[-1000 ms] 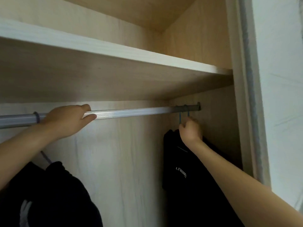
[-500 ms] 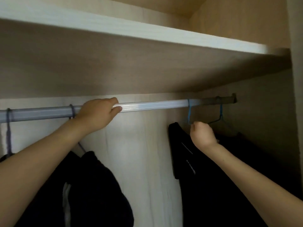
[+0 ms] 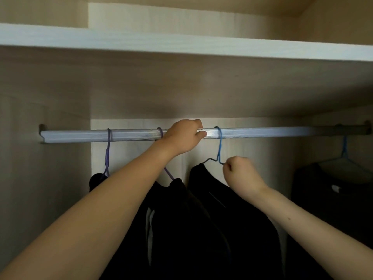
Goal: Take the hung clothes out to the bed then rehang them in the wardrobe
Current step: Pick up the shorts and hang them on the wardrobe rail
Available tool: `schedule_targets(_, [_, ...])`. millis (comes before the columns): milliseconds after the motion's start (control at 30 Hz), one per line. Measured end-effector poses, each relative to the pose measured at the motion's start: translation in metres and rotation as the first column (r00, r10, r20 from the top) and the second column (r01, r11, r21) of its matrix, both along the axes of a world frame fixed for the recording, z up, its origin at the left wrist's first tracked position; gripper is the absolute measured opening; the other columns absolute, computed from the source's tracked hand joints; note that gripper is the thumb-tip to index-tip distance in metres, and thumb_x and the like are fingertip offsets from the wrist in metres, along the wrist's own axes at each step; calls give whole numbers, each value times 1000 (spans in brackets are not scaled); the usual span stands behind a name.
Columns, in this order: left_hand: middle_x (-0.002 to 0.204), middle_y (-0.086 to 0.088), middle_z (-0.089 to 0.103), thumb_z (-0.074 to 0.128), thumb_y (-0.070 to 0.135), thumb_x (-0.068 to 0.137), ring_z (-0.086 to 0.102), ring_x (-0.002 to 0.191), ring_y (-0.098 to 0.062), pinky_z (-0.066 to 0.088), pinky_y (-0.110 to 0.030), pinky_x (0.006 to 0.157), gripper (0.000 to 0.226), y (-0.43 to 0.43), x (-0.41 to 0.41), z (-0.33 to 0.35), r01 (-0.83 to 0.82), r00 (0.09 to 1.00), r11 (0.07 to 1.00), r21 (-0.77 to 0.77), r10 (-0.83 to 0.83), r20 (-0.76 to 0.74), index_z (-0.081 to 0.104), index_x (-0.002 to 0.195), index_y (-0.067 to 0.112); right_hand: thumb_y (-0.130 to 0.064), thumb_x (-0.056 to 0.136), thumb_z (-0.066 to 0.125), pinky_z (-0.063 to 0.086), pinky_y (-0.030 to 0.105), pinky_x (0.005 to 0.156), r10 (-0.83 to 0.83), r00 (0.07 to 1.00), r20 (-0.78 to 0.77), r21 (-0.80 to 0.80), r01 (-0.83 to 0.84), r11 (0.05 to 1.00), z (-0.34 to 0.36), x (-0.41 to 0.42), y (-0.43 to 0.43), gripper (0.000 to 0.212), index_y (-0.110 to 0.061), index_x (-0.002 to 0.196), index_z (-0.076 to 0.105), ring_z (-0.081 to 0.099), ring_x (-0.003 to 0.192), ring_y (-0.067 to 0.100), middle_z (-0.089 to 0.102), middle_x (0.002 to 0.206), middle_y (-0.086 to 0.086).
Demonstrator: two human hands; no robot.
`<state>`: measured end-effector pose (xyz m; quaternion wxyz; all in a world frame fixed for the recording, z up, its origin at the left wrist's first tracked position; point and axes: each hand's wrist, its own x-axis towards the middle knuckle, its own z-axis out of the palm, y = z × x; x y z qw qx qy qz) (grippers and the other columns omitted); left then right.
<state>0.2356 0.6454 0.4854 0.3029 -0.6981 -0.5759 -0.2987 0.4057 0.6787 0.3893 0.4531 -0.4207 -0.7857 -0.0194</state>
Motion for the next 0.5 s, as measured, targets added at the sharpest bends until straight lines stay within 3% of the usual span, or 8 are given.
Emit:
schedule_targets(133, [100, -15, 67, 46, 31, 94, 59, 91, -32, 46, -38, 73, 32, -4, 3, -1, -19, 1000, 1000, 0, 19, -9, 61, 105, 5, -8, 90, 41, 30, 28, 58, 9, 1000, -5, -58, -10, 998, 2, -22, -11, 38, -10, 54, 30, 40, 62, 28, 35, 55, 4])
schedule_targets(233, [99, -15, 67, 45, 29, 95, 59, 90, -33, 46, -39, 72, 30, -4, 4, -2, -14, 1000, 1000, 4, 14, -24, 60, 104, 5, -11, 89, 42, 44, 29, 55, 79, 996, -36, -137, -84, 987, 4, -19, -18, 30, 0, 63, 54, 56, 61, 27, 58, 62, 10])
schedule_targets(333, [100, -16, 68, 48, 30, 94, 60, 92, -36, 45, -38, 74, 28, 3, 1, -4, -10, 999, 998, 60, 13, -52, 61, 102, 7, -18, 90, 45, 48, 20, 45, 262, 932, -252, -354, -341, 871, 12, -4, -22, 32, 1, 79, 68, 57, 43, 14, 68, 63, 12])
schedule_targets(400, [100, -17, 69, 50, 31, 93, 62, 93, -36, 46, -38, 75, 26, 8, -3, -4, -5, 997, 995, 97, 12, -76, 62, 100, 10, -22, 90, 48, 50, 25, 47, 228, 883, -409, -384, -393, 835, 21, 20, -12, 31, 0, 78, 66, 56, 49, 20, 67, 66, 14])
schedule_targets(433, [99, -17, 69, 51, 31, 92, 63, 92, -37, 47, -39, 75, 24, 11, -6, -4, 4, 997, 994, 107, 5, -82, 62, 98, 10, -21, 89, 49, 52, 29, 51, 162, 886, -434, -334, -325, 885, 26, 39, -1, 30, 0, 76, 66, 56, 54, 22, 66, 68, 14])
schedule_targets(500, [95, -18, 70, 54, 30, 91, 64, 89, -37, 49, -40, 74, 20, 16, -8, -3, 30, 996, 993, 112, -20, -88, 62, 93, 12, -18, 87, 51, 51, 35, 63, -105, 933, -345, -162, 51, 985, 33, 91, 25, 26, 1, 78, 66, 58, 67, 26, 64, 73, 15])
